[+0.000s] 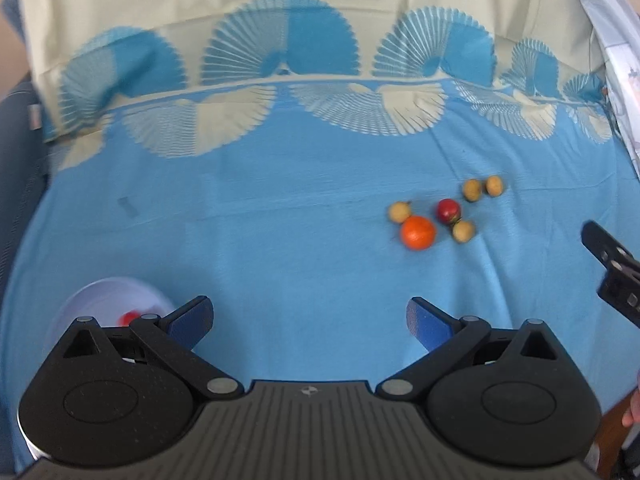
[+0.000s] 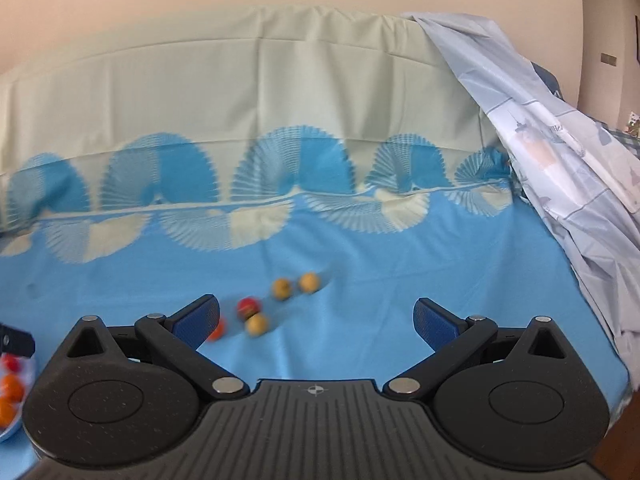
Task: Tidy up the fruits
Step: 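Grasp the orange with the left tool while the right tool grasps a tan longan, then carry the orange and longan in both tools over the pale blue plate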
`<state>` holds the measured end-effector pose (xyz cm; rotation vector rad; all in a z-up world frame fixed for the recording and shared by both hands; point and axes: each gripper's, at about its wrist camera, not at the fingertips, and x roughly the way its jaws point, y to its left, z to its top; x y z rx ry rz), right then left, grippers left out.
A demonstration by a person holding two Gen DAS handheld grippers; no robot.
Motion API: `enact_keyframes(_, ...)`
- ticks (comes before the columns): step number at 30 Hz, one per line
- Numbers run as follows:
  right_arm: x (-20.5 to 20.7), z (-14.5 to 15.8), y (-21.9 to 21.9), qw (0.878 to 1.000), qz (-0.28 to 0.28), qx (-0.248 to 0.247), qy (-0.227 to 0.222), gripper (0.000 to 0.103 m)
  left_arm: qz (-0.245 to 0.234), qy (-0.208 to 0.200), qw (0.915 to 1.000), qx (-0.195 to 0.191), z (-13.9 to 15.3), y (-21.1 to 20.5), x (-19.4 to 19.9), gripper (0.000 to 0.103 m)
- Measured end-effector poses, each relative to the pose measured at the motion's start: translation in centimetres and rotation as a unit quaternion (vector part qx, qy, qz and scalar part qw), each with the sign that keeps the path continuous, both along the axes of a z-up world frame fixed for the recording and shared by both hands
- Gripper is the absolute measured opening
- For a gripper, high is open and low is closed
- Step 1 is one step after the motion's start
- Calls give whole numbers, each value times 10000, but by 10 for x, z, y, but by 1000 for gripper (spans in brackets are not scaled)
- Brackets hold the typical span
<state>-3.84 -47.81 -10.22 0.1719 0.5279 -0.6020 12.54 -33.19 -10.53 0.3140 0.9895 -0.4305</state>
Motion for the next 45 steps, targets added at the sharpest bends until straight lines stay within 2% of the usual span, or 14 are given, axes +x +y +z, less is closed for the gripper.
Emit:
enact_keyframes(3, 39, -34, -46, 9995, 161, -122, 235, 102, -86, 116, 9999, 61, -35, -49, 26, 103)
enact_keyframes(6, 78, -71, -78, 9974, 458, -182, 522, 96, -236, 174, 9994, 202, -67, -85, 46, 103)
enact_keyframes(12, 131, -119, -97, 9911, 1098, -143, 732, 86, -401, 387, 9981, 271, -104, -122, 69, 103)
enact_keyframes(14, 142, -131, -101, 9899, 1164, -205, 779, 76, -378, 484, 9975, 337, -114, -128, 75, 102)
enact_keyframes(15, 144, -136, -103, 9891, 1260, -140, 751, 66, -317, 569, 9974, 294, -117, -127, 77, 98)
enact_keyframes(17, 143, -137, -103, 9885, 1420, -84, 519, 47, -99, 634, 9979, -17, -116, -118, 77, 78)
enact_keyframes(18, 142, -136, -99, 9878, 1442, -197, 548, 33, -145, 585, 9981, -132, -112, -116, 76, 53)
enact_keyframes(19, 141, -135, -95, 9877, 1392, -341, 618, 28, -317, 646, 9971, -244, -109, -114, 74, 39)
enact_keyframes(20, 139, -134, -93, 9881, 1344, -358, 656, 26, -355, 669, 9969, -222, -105, -113, 72, 40)
enact_keyframes(26, 109, -118, -102, 9959, 627, 328, 557, 26, -438, 512, 9973, -283, -81, -94, 59, 40)
enact_keyframes(28, 93, -104, -101, 9968, 433, 526, 408, 26, -436, 418, 9977, -296, -65, -82, 49, 40)
enact_keyframes(34, 38, -47, -67, 9975, 318, 624, -65, 26, -262, 238, 9986, -404, -12, -27, 14, 40)
enact_keyframes(38, 3, -9, -20, 9949, 562, 737, -391, 26, -79, 156, 9988, -449, 24, 24, -13, 40)
enact_keyframes(45, -40, 39, 94, 9810, 1601, 931, -570, 26, 386, -23, 9983, -439, 75, 132, -63, 40)
